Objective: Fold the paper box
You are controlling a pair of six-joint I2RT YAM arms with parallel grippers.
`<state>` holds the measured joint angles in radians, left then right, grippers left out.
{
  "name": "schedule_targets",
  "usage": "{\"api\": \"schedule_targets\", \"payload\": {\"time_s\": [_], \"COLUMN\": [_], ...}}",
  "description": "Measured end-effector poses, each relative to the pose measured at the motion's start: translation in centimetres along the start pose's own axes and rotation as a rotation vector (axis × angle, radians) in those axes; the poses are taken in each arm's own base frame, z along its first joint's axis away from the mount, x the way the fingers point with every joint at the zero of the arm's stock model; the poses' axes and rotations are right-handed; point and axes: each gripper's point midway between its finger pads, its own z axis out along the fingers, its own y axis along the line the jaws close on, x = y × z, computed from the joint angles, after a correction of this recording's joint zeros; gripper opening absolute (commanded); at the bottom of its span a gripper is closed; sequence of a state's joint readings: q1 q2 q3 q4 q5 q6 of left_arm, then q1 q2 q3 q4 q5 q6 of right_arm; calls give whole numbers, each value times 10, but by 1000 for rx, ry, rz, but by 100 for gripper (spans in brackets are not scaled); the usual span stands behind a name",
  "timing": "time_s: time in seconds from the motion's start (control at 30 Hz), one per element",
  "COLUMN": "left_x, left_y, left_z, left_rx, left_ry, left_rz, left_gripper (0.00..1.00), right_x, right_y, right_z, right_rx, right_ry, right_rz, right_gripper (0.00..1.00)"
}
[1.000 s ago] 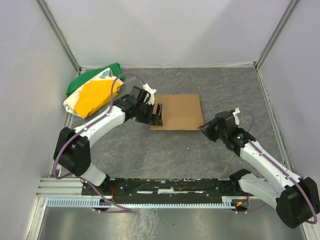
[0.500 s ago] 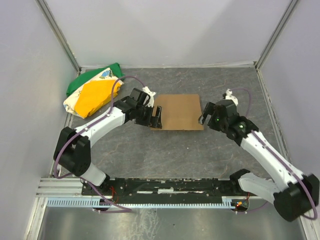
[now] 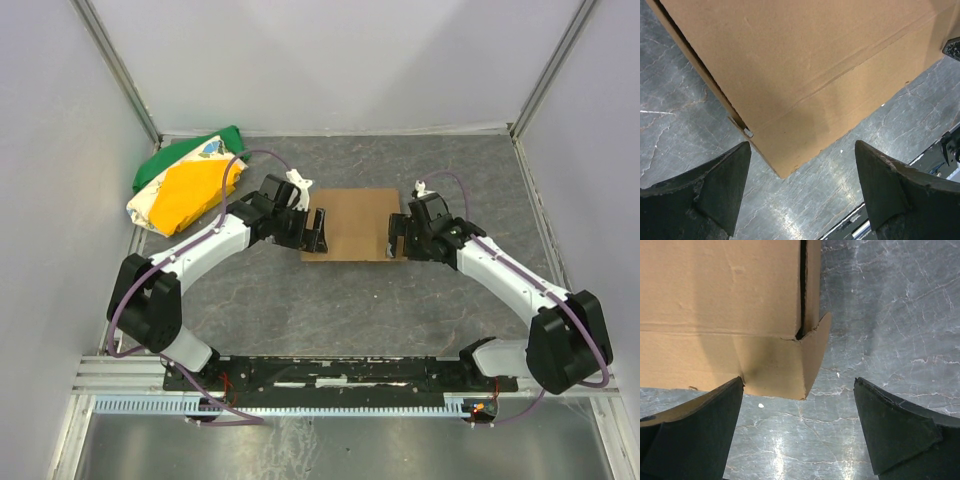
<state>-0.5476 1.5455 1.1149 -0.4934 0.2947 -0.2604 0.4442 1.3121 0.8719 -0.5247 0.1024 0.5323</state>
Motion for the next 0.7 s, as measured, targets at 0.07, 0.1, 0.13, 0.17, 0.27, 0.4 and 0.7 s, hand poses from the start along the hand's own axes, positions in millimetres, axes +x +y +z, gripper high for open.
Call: {"api": "schedule_targets", "payload": {"time_s": [0.07, 0.1, 0.13, 0.17, 0.27, 0.4, 0.7], "left_x": [-4, -5, -6, -7, -8, -10, -17], "left_y": [-1, -1, -2, -2, -2, -1, 4], "left_z": [1, 1, 1, 1, 1, 1, 0], "left_rx": [5, 7, 9, 10, 10, 9, 5], "left_ry": [-15, -19, -23, -26, -32, -40, -61], "left_rz": [4, 5, 6, 6, 1, -8, -17], "left_gripper": [91, 91, 91, 91, 91, 91, 92], "right_x": [-5, -7, -10, -12, -21, -30, -53], "right_y": [3, 4, 6, 7, 11, 10, -1], "right_z": [-2, -3, -3, -4, -7, -9, -6], "right_rx": [-12, -15, -21, -24, -32, -22, 57], "right_ry": [-12, -17, -24, -29, -49, -75, -106], "right_rz": [-3, -2, -2, -2, 4, 32, 97], "right_gripper": [100, 100, 100, 100, 99, 98, 95]}}
